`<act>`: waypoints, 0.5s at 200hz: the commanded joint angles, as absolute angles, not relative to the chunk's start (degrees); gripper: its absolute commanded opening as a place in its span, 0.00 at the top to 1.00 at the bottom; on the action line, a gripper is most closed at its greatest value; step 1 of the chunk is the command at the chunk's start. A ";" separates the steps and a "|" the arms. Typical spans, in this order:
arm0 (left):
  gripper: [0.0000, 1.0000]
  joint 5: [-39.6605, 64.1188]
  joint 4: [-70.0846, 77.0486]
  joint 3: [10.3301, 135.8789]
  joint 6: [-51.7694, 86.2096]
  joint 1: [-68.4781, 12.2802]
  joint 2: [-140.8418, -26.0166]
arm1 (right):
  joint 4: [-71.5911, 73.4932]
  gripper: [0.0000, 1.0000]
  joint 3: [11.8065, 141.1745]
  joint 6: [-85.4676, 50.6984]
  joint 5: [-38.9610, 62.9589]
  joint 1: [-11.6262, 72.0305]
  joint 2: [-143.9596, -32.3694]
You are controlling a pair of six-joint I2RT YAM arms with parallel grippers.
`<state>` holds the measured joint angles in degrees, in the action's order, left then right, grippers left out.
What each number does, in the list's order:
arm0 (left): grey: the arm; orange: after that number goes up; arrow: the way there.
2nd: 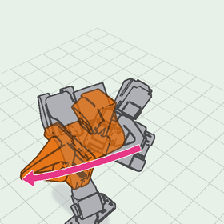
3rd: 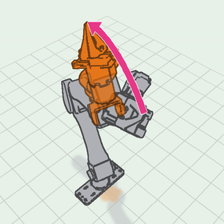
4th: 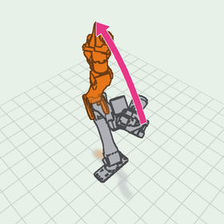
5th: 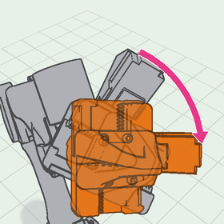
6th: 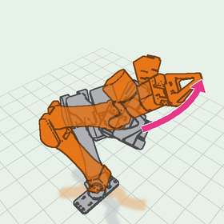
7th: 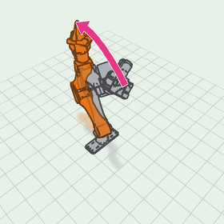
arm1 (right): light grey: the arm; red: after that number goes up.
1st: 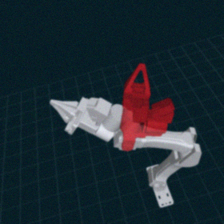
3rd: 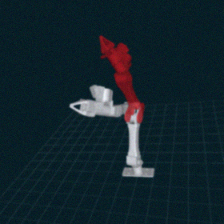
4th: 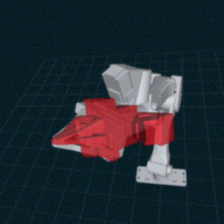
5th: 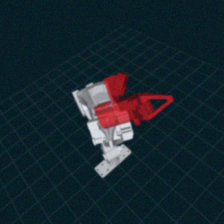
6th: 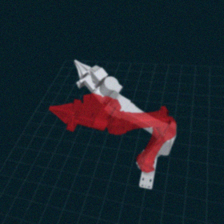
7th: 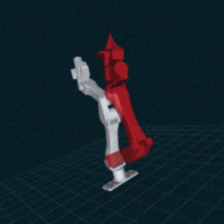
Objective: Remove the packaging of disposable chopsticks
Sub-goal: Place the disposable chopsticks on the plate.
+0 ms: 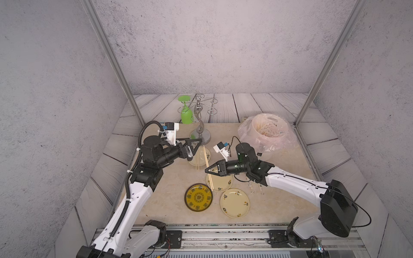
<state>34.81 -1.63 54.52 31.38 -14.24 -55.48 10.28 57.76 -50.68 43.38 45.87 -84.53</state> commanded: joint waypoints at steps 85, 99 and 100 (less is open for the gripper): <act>0.05 21.27 -7.32 55.09 22.21 -13.18 -48.78 | -6.81 1.00 56.43 -43.01 32.00 40.65 -89.81; 0.05 21.36 -7.39 55.03 22.16 -13.18 -49.00 | -7.61 1.00 57.36 -43.25 31.50 40.52 -92.20; 0.05 21.36 -7.47 55.07 22.15 -13.18 -48.98 | -7.63 1.00 57.42 -43.33 31.40 40.52 -92.42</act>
<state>22.37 -7.42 54.52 23.49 -13.72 -49.50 -3.18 55.37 -44.99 34.22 40.69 -88.14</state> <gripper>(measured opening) 0.949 0.068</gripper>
